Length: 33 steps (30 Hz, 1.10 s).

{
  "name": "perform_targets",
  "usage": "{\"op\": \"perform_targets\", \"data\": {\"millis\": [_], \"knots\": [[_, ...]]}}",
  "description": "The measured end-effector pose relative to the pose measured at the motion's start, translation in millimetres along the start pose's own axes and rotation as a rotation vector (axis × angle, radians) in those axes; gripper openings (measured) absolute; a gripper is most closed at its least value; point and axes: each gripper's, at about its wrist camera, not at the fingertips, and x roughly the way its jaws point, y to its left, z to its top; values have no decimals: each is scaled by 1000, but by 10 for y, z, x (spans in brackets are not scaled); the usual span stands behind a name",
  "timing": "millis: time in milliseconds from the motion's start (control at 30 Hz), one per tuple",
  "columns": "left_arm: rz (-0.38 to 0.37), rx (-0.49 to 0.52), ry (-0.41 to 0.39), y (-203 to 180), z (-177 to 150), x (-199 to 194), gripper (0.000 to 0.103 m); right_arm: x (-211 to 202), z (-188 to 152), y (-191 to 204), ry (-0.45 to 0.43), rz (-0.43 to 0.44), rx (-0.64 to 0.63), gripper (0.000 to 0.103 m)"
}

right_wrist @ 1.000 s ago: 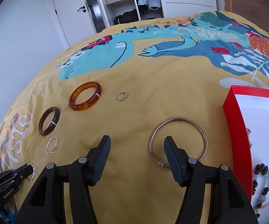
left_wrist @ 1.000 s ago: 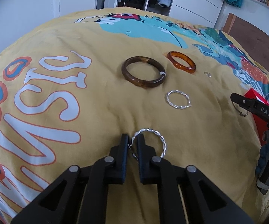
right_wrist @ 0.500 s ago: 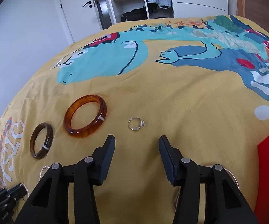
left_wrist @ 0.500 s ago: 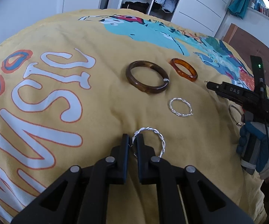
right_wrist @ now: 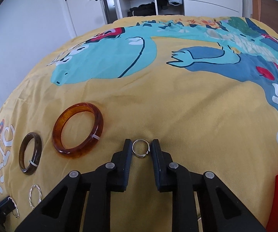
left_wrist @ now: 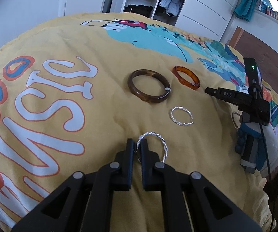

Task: Organize jewelry
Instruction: 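Carry the hoop and ring in both grippers over the red box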

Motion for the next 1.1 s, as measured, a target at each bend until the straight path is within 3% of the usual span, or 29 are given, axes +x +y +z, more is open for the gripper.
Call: {"op": "perform_targets", "data": {"millis": [300, 667, 900, 1100], "knots": [[28, 11, -9, -87, 41, -186, 3, -335, -150, 5, -11, 60, 29, 20], [69, 21, -19, -188, 39, -589, 3, -1051, -395, -14, -34, 110, 46, 20], [60, 56, -29, -446, 43, -860, 3, -1601, -660, -324, -47, 83, 75, 20], [-12, 108, -35, -990, 106, -910, 3, -2010, -867, -860, -65, 22, 116, 20]]}}
